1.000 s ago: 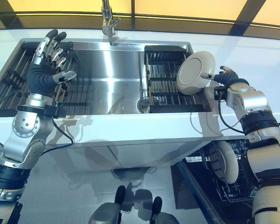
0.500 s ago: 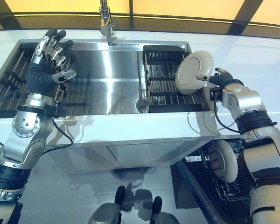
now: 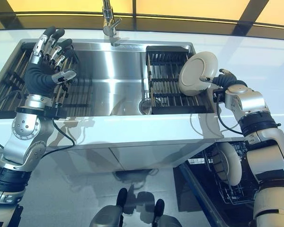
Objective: Take plates into dishwasher
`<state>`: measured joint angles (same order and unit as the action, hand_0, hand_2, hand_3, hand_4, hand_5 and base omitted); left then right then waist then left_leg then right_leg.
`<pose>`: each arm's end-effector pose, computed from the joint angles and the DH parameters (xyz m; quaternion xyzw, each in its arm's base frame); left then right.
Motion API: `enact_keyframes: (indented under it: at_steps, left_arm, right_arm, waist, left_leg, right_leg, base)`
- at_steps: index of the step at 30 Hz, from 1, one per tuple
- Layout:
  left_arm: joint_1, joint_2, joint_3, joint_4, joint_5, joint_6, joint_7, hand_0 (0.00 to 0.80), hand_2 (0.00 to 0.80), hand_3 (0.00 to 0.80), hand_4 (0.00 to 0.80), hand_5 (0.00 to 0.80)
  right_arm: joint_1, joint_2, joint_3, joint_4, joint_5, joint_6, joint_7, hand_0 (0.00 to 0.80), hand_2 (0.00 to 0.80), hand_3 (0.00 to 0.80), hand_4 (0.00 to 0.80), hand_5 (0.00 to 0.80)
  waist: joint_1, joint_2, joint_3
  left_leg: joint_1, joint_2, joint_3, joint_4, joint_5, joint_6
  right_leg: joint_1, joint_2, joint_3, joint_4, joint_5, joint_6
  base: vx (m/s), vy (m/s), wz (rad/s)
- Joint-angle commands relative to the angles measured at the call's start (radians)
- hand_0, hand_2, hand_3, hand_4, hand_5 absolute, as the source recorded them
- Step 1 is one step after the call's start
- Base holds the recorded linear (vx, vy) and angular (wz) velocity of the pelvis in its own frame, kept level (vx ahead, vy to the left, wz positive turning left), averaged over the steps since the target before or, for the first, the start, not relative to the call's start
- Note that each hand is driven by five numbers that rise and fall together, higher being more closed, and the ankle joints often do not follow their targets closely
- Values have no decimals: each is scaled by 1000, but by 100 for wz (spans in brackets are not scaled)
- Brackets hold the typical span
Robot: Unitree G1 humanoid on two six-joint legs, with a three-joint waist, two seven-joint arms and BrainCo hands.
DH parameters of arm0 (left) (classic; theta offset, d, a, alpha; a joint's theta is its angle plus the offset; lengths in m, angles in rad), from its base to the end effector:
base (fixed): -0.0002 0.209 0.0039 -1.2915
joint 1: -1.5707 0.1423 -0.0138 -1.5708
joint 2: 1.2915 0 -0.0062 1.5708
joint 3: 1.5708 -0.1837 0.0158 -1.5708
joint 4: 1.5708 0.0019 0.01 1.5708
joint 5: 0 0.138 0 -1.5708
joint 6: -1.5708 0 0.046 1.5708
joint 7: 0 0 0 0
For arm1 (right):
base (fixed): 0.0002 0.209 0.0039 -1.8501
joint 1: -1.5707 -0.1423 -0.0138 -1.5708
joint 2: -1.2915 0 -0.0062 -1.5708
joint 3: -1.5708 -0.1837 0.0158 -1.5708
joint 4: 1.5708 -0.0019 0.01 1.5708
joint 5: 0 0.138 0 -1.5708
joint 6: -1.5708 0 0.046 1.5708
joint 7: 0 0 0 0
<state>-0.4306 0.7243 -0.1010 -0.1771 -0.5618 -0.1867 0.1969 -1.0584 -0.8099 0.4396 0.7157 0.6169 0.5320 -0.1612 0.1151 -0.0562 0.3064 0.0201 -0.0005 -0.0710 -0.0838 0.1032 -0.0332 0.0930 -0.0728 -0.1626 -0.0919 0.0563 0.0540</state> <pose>0.2474 0.2108 0.2072 0.0450 -0.3418 -0.0499 0.9374 0.3402 -0.2600 0.2222 -0.1640 0.1266 -0.1344 0.9690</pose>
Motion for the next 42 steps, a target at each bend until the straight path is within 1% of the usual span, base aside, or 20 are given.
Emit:
enact_keyframes:
  at_steps: [1,4,7,14,17,18,19,20,21,25,29,34,39,42]
  left_arm:
    - [-37,-12,25,-36,44,-74,21,0,0,0,0,0]
    - [-39,-7,25,-34,41,-80,28,0,0,0,0,0]
    - [-33,-1,31,-38,35,-91,29,0,0,0,0,0]
    - [-33,-9,28,-43,37,-89,38,0,0,0,0,0]
    - [-33,-10,29,-40,36,-94,37,0,0,0,0,0]
    - [-32,-9,31,-42,35,-95,37,0,0,0,0,0]
    - [-31,-7,31,-45,33,-93,39,0,0,0,0,0]
    - [-29,-6,33,-47,32,-94,40,0,0,0,0,0]
    - [-28,-5,32,-49,30,-94,41,0,0,0,0,0]
    - [-26,8,35,-45,19,-99,33,0,0,0,0,0]
    - [-20,16,37,-48,12,-102,30,0,0,0,0,0]
    - [-5,21,46,-50,-2,-103,15,0,0,0,0,0]
    - [1,15,41,-51,-4,-105,2,0,0,0,0,0]
    - [13,7,40,-56,1,-106,-3,0,0,0,0,0]
  right_arm:
    - [-143,-11,106,11,-29,-7,-10,0,0,0,0,0]
    - [-163,-7,118,18,-34,-9,-11,0,0,0,0,0]
    - [-168,-7,126,19,-39,-25,-10,0,0,0,0,0]
    - [-182,9,148,29,-56,-36,-13,0,0,0,0,0]
    - [-192,5,157,37,-79,-24,-12,0,0,0,0,0]
    - [-195,0,161,42,-93,-20,-12,66,66,66,66,66]
    - [-200,-5,166,46,-106,-17,-11,276,276,276,276,276]
    - [-208,-15,173,50,-119,-16,-12,728,728,728,728,728]
    - [-213,-19,180,56,-117,-20,-14,800,800,800,800,800]
    - [-247,-40,207,76,-177,-4,-7,800,800,800,800,800]
    - [-276,-51,236,97,-178,-4,-4,800,800,800,800,800]
    - [-283,-60,238,105,-162,-31,-13,800,800,800,800,800]
    - [-283,-58,233,94,-147,-42,-23,800,800,800,800,800]
    - [-268,-61,221,83,-143,-69,-19,800,800,800,800,800]
  waist:
    - [0,2,-6]
    - [4,6,3]
    - [11,10,15]
    - [22,9,21]
    - [26,7,23]
    - [27,6,24]
    - [29,5,25]
    - [30,5,26]
    - [31,5,27]
    - [37,3,29]
    - [44,1,24]
    - [48,0,15]
    - [48,-1,7]
    - [45,-3,-2]
  left_leg:
    - [3,-67,-10,-3,-68,65]
    - [-3,-68,-13,-3,-66,64]
    - [-10,-69,-18,-3,-63,65]
    - [-17,-73,-28,-3,-59,64]
    - [-20,-74,-30,-3,-58,64]
    - [-20,-74,-31,-3,-58,64]
    - [-21,-74,-31,-3,-58,64]
    - [-22,-74,-32,-3,-57,63]
    - [-23,-74,-32,-3,-57,64]
    - [-25,-74,-35,-3,-57,63]
    - [-23,-77,-42,-3,-56,63]
    - [-16,-78,-48,-3,-58,63]
    - [-13,-78,-47,-3,-61,64]
    - [-5,-78,-48,-3,-65,65]
  right_leg:
    - [-32,48,0,5,4,-40]
    - [-37,47,-1,5,6,-41]
    - [-41,45,-6,5,7,-41]
    - [-45,42,-19,5,9,-41]
    - [-46,41,-22,5,10,-39]
    - [-46,41,-23,5,11,-39]
    - [-47,40,-24,5,12,-38]
    - [-48,40,-25,5,12,-37]
    - [-49,39,-25,5,12,-36]
    - [-50,38,-29,5,14,-34]
    - [-46,37,-35,5,12,-33]
    - [-40,34,-39,5,11,-32]
    - [-37,33,-36,5,9,-30]
    - [-31,33,-33,5,7,-30]
  base:
    - [-9,37,1]
    - [-23,36,5]
    - [-22,33,10]
    - [-3,37,2]
    - [-2,34,3]
    - [-1,31,4]
    - [-3,33,5]
    - [-6,26,5]
    - [-8,24,6]
    - [-6,13,8]
    - [1,4,2]
    - [3,1,1]
    - [-7,1,4]
    - [0,0,0]
